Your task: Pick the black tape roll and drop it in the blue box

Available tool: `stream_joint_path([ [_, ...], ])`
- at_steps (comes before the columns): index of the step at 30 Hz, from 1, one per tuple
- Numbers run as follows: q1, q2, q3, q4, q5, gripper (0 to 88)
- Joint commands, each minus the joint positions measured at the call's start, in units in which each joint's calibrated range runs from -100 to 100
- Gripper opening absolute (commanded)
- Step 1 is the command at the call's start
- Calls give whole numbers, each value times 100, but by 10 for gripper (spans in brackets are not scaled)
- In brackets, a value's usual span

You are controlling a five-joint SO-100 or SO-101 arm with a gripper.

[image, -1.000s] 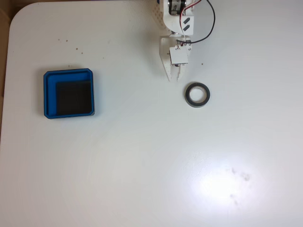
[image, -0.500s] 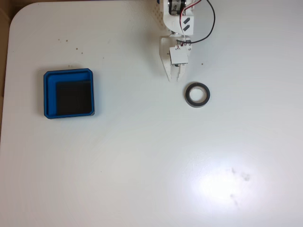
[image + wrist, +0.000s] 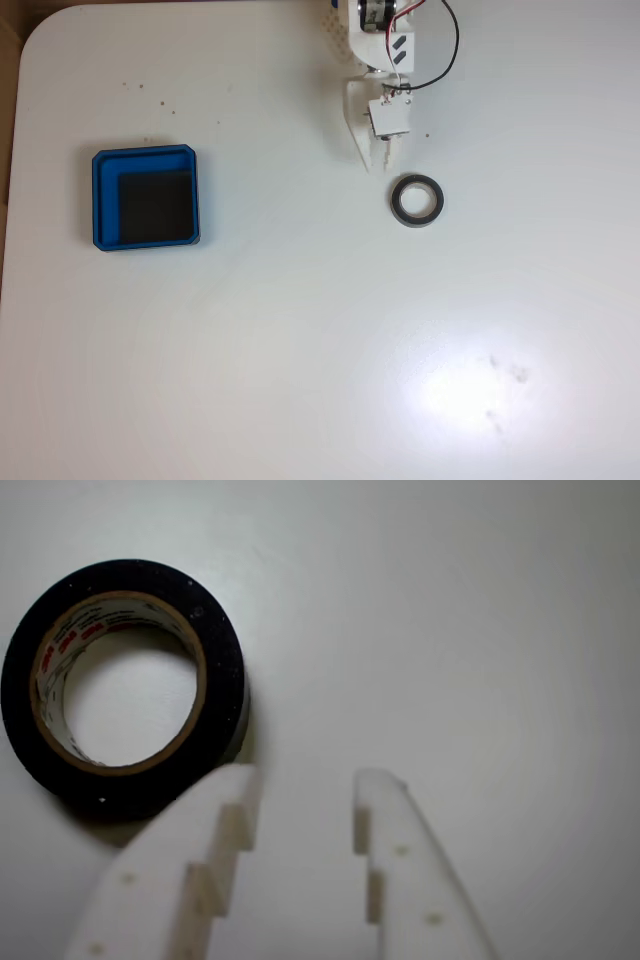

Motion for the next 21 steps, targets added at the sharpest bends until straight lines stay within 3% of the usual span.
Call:
stream_joint_path([
  [1, -553, -44, 90, -45, 41, 31],
  [7, -1228, -36, 90, -45, 41, 31],
  [16, -1198, 56, 63, -45, -20, 31],
  [21, -1198, 934, -297, -62, -29, 31],
])
